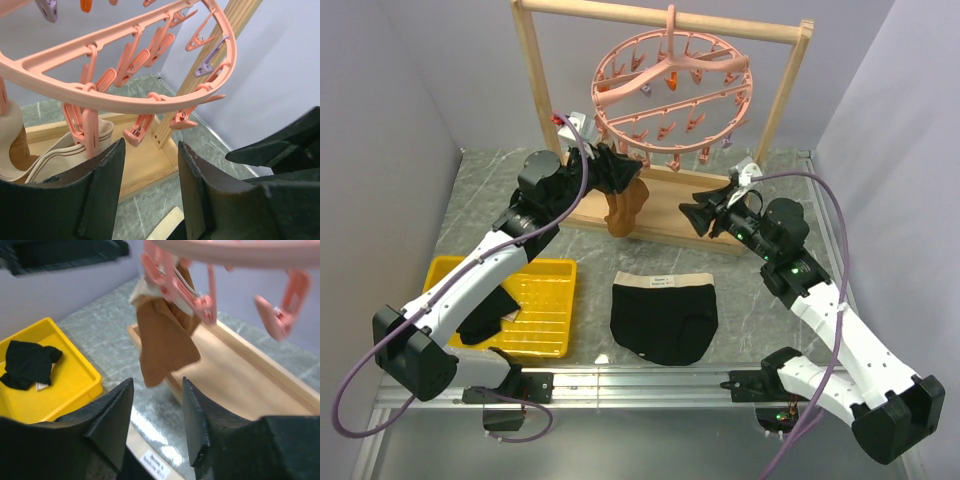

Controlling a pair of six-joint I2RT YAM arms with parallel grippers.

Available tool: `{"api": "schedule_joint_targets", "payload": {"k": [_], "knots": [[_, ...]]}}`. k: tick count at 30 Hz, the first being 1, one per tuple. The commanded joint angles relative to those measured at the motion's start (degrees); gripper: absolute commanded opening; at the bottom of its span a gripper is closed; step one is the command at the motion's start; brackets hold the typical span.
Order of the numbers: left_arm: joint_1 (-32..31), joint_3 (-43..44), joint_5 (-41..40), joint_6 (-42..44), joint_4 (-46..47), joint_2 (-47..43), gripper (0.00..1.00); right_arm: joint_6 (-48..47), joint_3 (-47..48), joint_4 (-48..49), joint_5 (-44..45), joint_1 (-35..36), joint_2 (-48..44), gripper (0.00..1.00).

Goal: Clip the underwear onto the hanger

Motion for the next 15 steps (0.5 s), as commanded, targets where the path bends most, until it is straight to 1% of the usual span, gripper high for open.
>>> {"api": "schedule_joint_targets", "payload": {"k": [1, 2, 3, 5, 10, 15], "knots": [[-0.43, 2.43, -0.99, -1.34, 1.2, 0.52, 0.51, -5.49, 1.35, 11.28, 7.16, 4.7, 1.41, 0.47], [-0.43, 2.69, -0.82, -1.43, 0.94, 0.69, 0.5, -5.94, 0.57, 13.23, 9.69, 5.15, 1.76, 0.43], [-0.6, 2.78, -0.9, -1.26, 0.68, 0.78, 0.5, -6.55, 0.3, 16.38, 10.41, 5.41, 3.16, 0.42], [-0.52, 3.04, -1.08, -1.0, 0.41, 0.96, 0.51, -6.65, 0.12, 18.77, 12.69, 6.12, 4.66, 0.41], [-0.6, 4.45, -1.69, -0.29, -0.03, 2.36, 0.5, -7.7, 1.35, 22.65, 12.27, 7.17, 8.44, 0.41], [-0.6, 5.15, -2.13, -1.26, 0.23, 4.12, 0.49, -9.28, 3.37, 23.62, 8.67, 8.67, 11.51, 0.41]]}}
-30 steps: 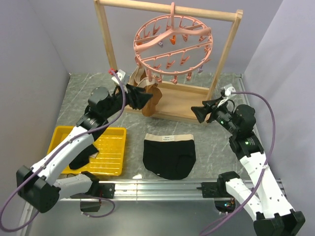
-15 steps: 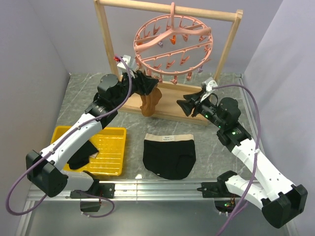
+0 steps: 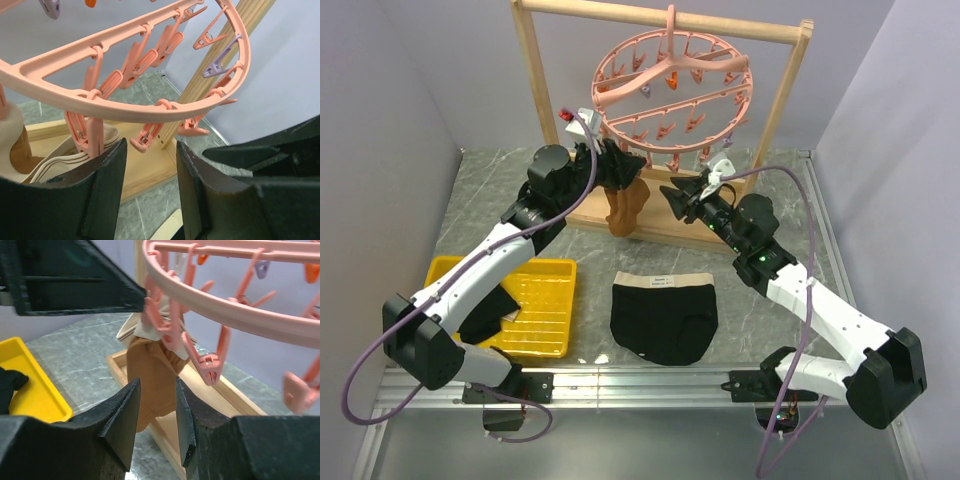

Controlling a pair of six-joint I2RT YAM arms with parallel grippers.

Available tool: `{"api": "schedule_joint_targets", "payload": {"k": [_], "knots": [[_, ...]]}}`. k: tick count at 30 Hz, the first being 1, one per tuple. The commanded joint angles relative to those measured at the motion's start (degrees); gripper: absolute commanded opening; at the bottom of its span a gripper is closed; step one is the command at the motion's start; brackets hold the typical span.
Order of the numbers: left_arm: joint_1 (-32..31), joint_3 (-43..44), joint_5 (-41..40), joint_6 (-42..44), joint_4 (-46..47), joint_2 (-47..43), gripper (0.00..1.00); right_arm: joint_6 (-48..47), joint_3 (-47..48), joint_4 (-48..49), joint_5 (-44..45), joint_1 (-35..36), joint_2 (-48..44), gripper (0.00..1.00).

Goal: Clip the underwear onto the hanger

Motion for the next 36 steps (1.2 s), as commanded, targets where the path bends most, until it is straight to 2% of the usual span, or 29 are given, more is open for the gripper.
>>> {"api": "schedule_joint_targets", "payload": {"k": [1, 14, 22, 32, 36], "knots": [[-0.21, 3.12, -1.02, -1.26, 1.06, 1.19, 0.48, -2.44, 3.72, 5.43, -1.26, 1.24, 1.62, 0.41], [-0.12, 5.67, -1.63, -1.78, -0.6, 4.09, 0.38, -4.99, 5.92, 8.77, -0.56, 1.41, 7.42, 0.44], [0.85, 5.41, -0.58, -1.26, -1.57, 3.74, 0.35, -7.45, 6.53, 9.74, -2.4, 1.41, 9.62, 0.48], [2.78, 5.49, 5.13, 1.99, -2.19, 4.0, 0.16, -9.47, 8.47, 9.04, -2.84, 0.71, 11.91, 0.56], [3.31, 6.72, 8.73, 3.13, -3.33, 4.71, 0.12, -9.83, 10.22, 9.04, -3.37, 0.45, 13.93, 0.57]]}}
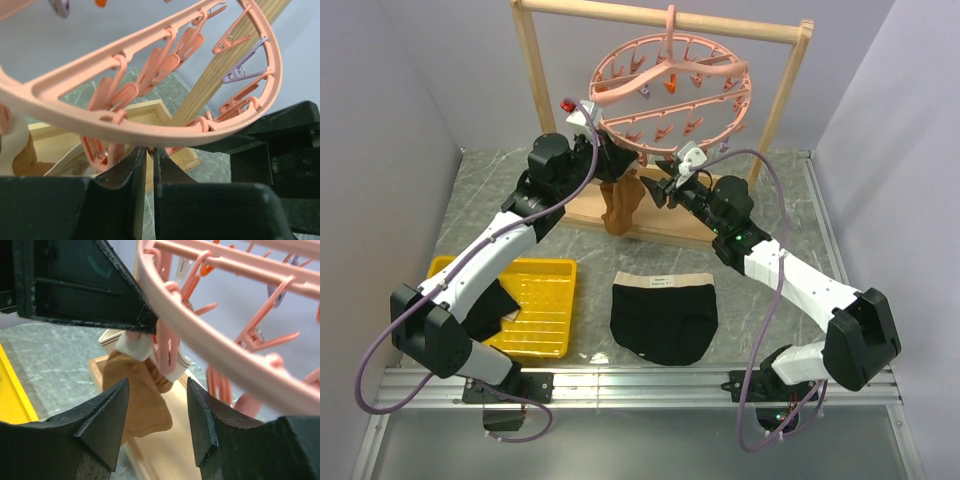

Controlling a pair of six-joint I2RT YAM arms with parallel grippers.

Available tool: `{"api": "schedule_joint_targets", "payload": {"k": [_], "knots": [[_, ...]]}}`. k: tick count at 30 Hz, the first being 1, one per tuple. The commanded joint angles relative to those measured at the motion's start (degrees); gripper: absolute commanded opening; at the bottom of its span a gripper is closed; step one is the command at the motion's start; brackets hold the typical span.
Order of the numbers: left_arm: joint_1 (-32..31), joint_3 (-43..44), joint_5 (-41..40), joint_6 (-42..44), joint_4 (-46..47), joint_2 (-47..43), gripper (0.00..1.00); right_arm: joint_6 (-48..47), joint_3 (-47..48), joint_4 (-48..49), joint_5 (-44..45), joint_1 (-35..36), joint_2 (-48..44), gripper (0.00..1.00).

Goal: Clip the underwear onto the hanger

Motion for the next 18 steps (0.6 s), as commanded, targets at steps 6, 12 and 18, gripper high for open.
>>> {"api": "schedule_joint_targets", "payload": {"k": [6, 12, 18], "knots": [[0.4, 4.37, 6.84, 1.98, -1.74, 1.46, 0.07, -1.17, 7.59, 2.68, -1.27, -0.43, 3.45, 0.58], [0.49, 4.81, 7.28, 2.33, -3.15, 1.55, 0.05, -1.7, 9.8, 2.24, -1.54, -0.6, 5.21, 0.56], [0.58, 3.93, 8.34, 1.71, -3.32, 0.76, 0.04, -1.7, 9.89, 1.89, -2.85, -0.78, 5.74, 0.34]]}}
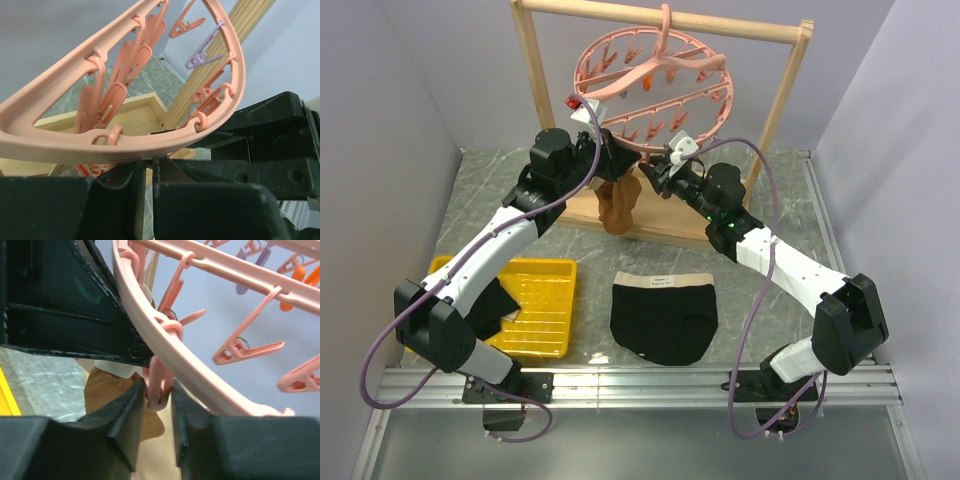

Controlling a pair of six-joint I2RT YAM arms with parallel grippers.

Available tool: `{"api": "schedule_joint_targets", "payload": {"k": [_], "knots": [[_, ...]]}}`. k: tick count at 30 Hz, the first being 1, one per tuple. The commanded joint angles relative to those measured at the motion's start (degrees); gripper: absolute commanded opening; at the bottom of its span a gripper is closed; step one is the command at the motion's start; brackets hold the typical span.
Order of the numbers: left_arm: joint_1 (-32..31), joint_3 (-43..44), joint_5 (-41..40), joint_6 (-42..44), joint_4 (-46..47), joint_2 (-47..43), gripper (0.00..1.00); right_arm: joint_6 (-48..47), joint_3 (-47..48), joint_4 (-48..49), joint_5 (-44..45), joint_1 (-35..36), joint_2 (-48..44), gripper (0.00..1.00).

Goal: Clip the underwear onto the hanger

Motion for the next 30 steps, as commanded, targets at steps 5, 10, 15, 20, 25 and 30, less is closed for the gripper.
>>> {"api": "schedule_joint_targets", "payload": {"k": [5, 10, 15, 20, 25, 30], "knots": [[0.1, -0.47, 5.55, -2.09, -0.31, -2.35, 0.08, -0.15, 3.0, 2.32, -2.05, -0.43, -0.21, 0.12], [0.71, -2.92, 5.03, -4.56, 0.84, -5.42, 0.26, 1.08, 3.18, 1.53, -2.49, -0.43, -0.82, 0.0], [0.8, -7.23, 5.38, -6.06, 4.26, -8.85, 0.42, 3.02, 3.97, 0.04, -3.19, -0.43, -0.74, 0.0], [0.8, -7.85, 4.68, -6.5, 6.11, -8.95, 0.53, 4.51, 4.41, -1.72, -4.43, -0.43, -0.91, 0.0], [0.71, -6.45, 3.1, -7.99, 7.25, -6.76, 0.59, 6.09, 5.81, -5.05, -4.86, -0.34, -1.0, 0.0], [0.27, -4.6, 0.2, -8.69, 7.17, -4.91, 0.59, 6.8, 6.52, -6.9, -4.69, -0.25, -1.26, 0.0]]}}
